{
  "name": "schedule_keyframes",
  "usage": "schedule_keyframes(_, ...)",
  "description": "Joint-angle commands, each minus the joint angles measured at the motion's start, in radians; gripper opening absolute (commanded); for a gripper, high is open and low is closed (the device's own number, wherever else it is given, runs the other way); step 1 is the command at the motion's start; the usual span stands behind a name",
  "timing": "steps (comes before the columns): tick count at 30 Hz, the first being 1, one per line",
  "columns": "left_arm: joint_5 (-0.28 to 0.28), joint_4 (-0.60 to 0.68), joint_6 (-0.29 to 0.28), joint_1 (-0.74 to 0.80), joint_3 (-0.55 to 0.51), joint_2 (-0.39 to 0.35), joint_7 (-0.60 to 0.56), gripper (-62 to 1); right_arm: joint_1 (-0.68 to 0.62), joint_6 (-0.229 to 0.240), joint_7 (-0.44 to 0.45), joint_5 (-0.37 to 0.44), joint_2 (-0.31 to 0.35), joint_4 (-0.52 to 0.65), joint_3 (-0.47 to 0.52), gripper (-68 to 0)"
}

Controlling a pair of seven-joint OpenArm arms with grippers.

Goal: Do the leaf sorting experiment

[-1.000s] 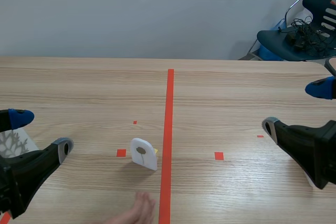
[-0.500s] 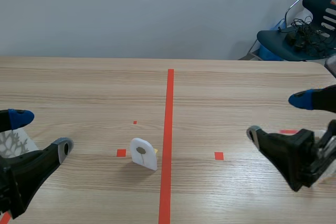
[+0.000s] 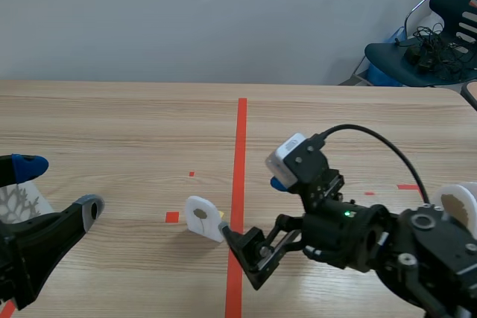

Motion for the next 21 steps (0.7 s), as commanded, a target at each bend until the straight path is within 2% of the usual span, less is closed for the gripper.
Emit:
schedule_keyframes(1, -0.014, 0.024, -0.003, -0.003, -0.008, 0.000, -0.017, 1.4, 0.041, -0.012, 0.034, -0.009, -0.023, -0.021, -0.017, -2.5)
schedule_keyframes(5, -0.014, 0.024, -0.003, -0.003, -0.008, 0.000, -0.017, 1.4, 0.112, -0.071, 0.087, -0.063, -0.090, -0.144, -0.107, -2.9)
schedule_keyframes(6, -0.014, 0.024, -0.003, -0.003, -0.008, 0.000, -0.017, 1.4, 0.124, -0.085, 0.095, -0.075, -0.105, -0.166, -0.126, -4.9)
schedule_keyframes(8, -0.014, 0.024, -0.003, -0.003, -0.008, 0.000, -0.017, 1.4, 0.138, -0.106, 0.103, -0.099, -0.127, -0.199, -0.156, -12.9)
schedule_keyframes(11, -0.014, 0.024, -0.003, -0.003, -0.008, 0.000, -0.017, 1.4, 0.139, -0.135, 0.102, -0.102, -0.142, -0.216, -0.190, -30.2)
schedule_keyframes(17, -0.014, 0.024, -0.003, -0.003, -0.008, 0.000, -0.017, 1.4, 0.138, -0.140, 0.102, -0.105, -0.142, -0.215, -0.208, -57.3)
schedule_keyframes(19, -0.014, 0.024, -0.003, -0.003, -0.008, 0.000, -0.017, 1.4, 0.138, -0.140, 0.103, -0.105, -0.135, -0.206, -0.206, -62.7)
schedule_keyframes(21, -0.014, 0.024, -0.003, -0.003, -0.008, 0.000, -0.017, 1.4, 0.136, -0.139, 0.102, -0.105, -0.117, -0.177, -0.206, -62.7)
